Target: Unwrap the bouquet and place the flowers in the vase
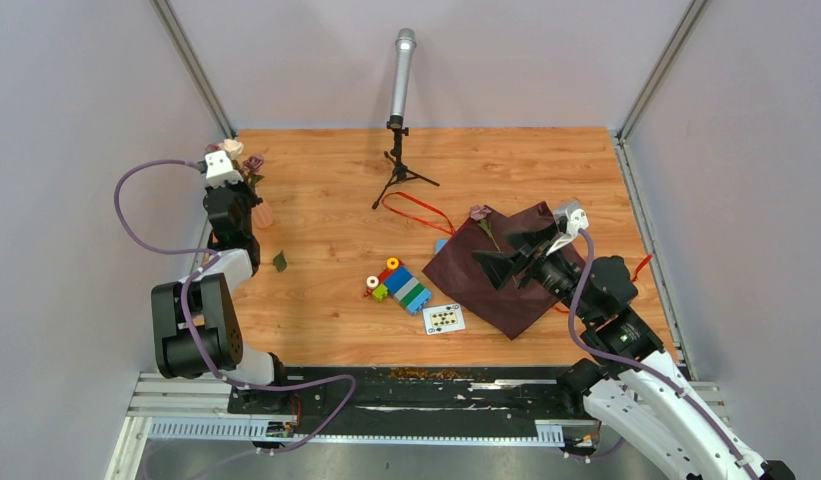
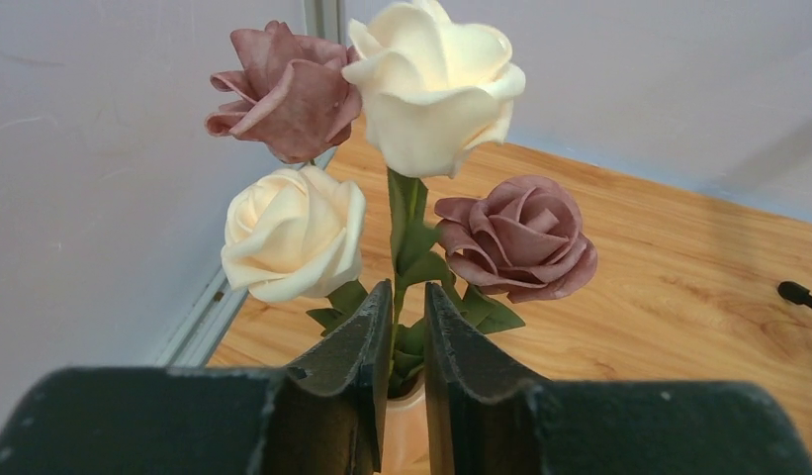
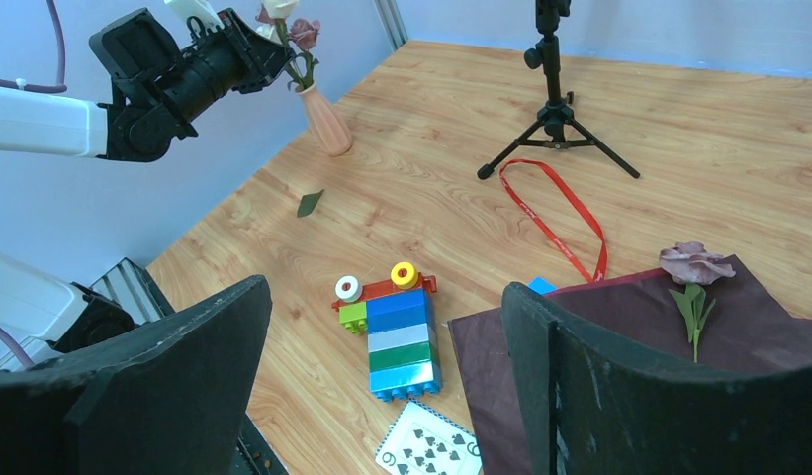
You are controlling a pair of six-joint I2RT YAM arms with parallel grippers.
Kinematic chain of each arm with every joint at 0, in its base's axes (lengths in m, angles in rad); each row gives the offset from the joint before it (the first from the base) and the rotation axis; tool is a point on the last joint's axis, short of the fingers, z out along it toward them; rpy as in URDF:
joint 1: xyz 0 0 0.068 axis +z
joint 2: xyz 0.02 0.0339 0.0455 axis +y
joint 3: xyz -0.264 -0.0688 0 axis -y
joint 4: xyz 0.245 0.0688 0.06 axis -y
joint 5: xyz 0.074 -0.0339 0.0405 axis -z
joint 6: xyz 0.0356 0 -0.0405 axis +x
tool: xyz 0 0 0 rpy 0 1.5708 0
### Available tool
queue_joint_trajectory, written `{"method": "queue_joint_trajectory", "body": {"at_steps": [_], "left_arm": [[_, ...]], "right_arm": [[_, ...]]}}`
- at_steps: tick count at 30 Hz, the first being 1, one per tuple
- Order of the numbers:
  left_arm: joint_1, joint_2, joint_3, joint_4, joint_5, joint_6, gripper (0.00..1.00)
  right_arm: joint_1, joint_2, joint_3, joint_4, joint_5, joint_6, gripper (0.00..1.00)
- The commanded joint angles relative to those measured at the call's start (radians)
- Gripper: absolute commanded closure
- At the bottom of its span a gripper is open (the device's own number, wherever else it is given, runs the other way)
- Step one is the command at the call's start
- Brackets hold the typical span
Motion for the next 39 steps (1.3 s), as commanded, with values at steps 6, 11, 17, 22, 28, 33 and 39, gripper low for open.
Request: {"method": "queue_joint_trajectory", "body": {"at_steps": [6, 11, 17, 22, 28, 33, 39], "left_arm": [[0.005, -0.017, 0.029, -0.022, 0.023, 0.002, 0.62], [0.005, -0.059, 0.037, -0.066, 0.019, -0.009, 0.45], [0.005, -0.136, 0.044, -0.147, -0.003, -0.022, 0.30], [0.005, -0.226, 0.043, -0.223, -0.029, -0.042, 0.18], [0.005, -0.306, 0.094, -0.356, -0.020, -0.066, 0.07], [0.005, -0.360, 0.149, -0.482, 0.021, -0.092, 0.06], [0.004, -0.384, 0.242, -0.633, 0.135, -0.149, 0.06]], "right_arm": [[0.003, -0.005, 0.005, 0.027, -0.010, 0.002, 0.12], [0.003, -0.010, 0.004, 0.026, -0.012, -0.003, 0.12], [0.003, -0.010, 0.004, 0.025, -0.016, -0.006, 0.12], [0.003, -0.014, 0.007, 0.024, -0.032, -0.006, 0.12], [0.003, -0.018, 0.025, 0.013, -0.046, -0.009, 0.12], [0.003, -0.018, 0.034, -0.002, -0.056, -0.014, 0.12], [0.003, -0.008, 0.045, -0.005, -0.061, -0.024, 0.12]]}}
